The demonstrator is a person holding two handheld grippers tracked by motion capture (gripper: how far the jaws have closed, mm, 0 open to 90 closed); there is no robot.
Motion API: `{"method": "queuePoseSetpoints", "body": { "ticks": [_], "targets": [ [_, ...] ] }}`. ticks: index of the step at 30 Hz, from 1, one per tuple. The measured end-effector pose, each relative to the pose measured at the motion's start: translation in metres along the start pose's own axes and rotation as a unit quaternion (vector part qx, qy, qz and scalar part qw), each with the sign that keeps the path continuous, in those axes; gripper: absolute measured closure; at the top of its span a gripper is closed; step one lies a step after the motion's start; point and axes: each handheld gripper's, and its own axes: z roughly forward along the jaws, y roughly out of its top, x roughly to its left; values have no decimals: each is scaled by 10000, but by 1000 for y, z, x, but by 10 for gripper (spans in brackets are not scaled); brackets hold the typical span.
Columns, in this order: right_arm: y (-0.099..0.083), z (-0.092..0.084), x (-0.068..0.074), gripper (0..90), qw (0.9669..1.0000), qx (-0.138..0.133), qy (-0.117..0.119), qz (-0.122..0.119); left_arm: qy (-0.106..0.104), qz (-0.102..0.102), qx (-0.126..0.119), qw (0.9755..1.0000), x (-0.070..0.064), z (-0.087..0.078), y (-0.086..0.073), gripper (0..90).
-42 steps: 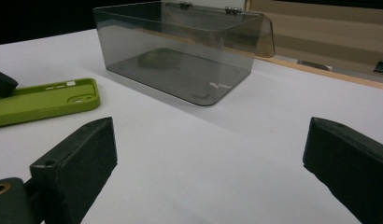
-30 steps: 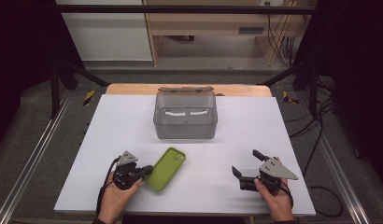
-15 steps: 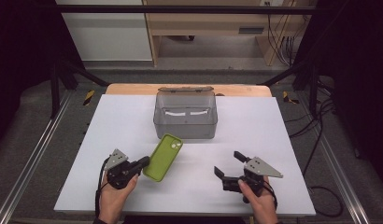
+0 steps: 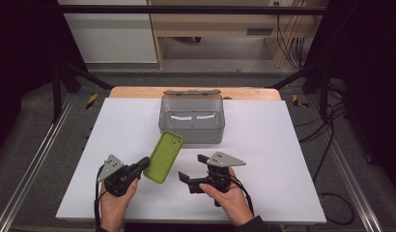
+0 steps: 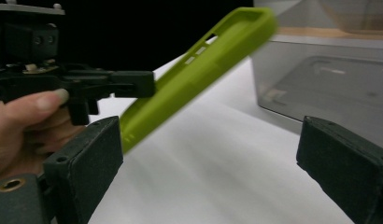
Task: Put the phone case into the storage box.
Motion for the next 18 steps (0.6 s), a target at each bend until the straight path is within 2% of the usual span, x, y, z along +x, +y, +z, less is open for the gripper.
{"method": "queuePoseSetpoints", "body": {
  "ticks": [2, 6, 12, 18],
  "targets": [
    [5, 5, 4, 90, 9999, 96, 67, -31, 4, 8, -14, 10000, 0, 0, 0, 882],
    [10, 14, 7, 125, 9994, 224, 248, 65, 22, 54, -95, 9999, 0, -2, 1, 882],
    [9, 22, 4, 169, 9969, 275, 509, 540, 41, 103, -104, 9999, -1, -2, 1, 882],
    [10, 26, 3, 212, 9952, 295, 583, 734, 65, 156, -152, 9997, -2, -3, 2, 882]
  ]
}}
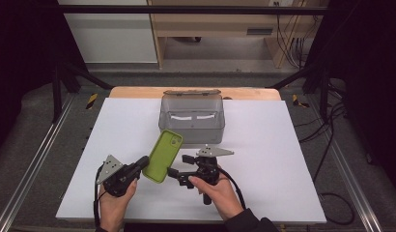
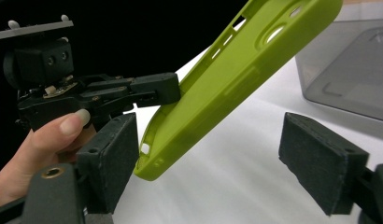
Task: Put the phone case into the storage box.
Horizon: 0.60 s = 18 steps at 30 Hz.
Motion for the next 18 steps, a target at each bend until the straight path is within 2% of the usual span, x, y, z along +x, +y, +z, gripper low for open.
{"method": "queuePoseSetpoints", "body": {
  "ticks": [6, 18],
  "targets": [
    [0, 1, 1, 306, 10000, 22, -21, -14, 8, 38, -72, 10000, -1, -1, 1, 882],
    [4, 6, 1, 483, 9998, 18, 171, 118, 101, 143, -166, 9997, -4, -3, 1, 882]
  ]
}}
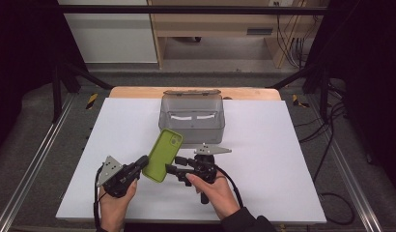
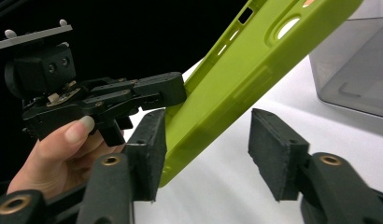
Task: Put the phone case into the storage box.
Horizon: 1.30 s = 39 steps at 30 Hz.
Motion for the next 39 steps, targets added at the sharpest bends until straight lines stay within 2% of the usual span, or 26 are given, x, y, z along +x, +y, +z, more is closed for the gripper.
{"method": "queuePoseSetpoints", "body": {
  "ticks": [3, 7, 13, 21, 25, 29, 39],
  "targets": [
    [1, 1, 1, 509, 10000, -5, 34, 3, -35, -13, -58, 10000, -1, -1, 1, 882],
    [4, 0, 2, 525, 9999, -70, 108, 69, 38, 11, -130, 9999, -2, -2, 1, 882],
    [6, 2, 3, 538, 9997, -106, 158, 123, 36, 22, -185, 9998, -3, -3, 1, 882],
    [7, 3, 2, 567, 9998, -118, 131, 114, 33, 28, -190, 9998, -3, -2, 1, 882],
    [7, 3, 0, 593, 9996, -150, 114, 198, -20, 16, -185, 9998, -4, -2, 1, 881],
    [8, 4, -1, 608, 9995, -170, 133, 251, 12, 42, -196, 9998, -4, -2, 1, 881],
    [8, 7, -3, 608, 9991, -196, 164, 352, -20, 116, -188, 9998, -6, -1, 1, 881]
  ]
}}
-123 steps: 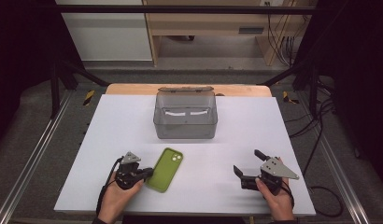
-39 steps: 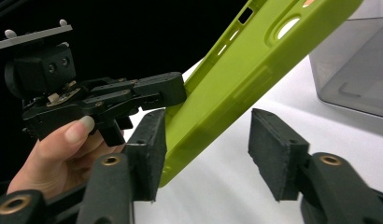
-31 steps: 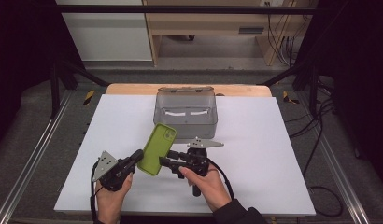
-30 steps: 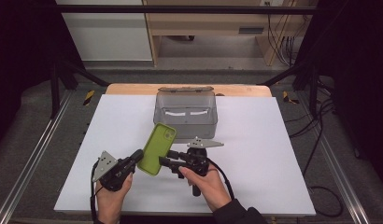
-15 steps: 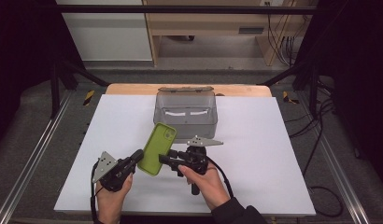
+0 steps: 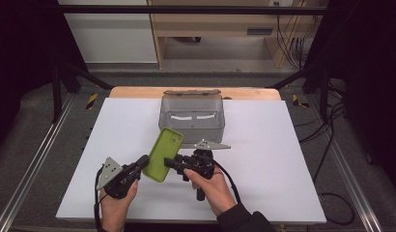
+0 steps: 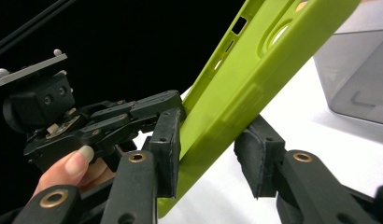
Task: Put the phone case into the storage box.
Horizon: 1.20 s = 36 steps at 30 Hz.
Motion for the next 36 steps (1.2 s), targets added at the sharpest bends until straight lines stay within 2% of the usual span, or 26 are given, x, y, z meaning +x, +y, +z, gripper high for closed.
{"method": "queuePoseSetpoints", "body": {
  "ticks": [10, 17, 21, 36],
  "targets": [
    [1, 2, 0, 634, 10000, -9, 24, 37, -15, 4, 9, 10000, 0, 0, 0, 881],
    [1, 3, 1, 722, 9999, 1, 101, -5, 22, -17, 99, 9999, -1, 3, -2, 881],
    [1, 4, 2, 743, 9999, 4, 118, -17, 36, -56, 113, 9999, 0, 4, -4, 881],
    [2, 6, 1, 749, 10000, -18, 42, 24, 19, -105, 145, 9998, 1, 4, -4, 880]
  ]
}}
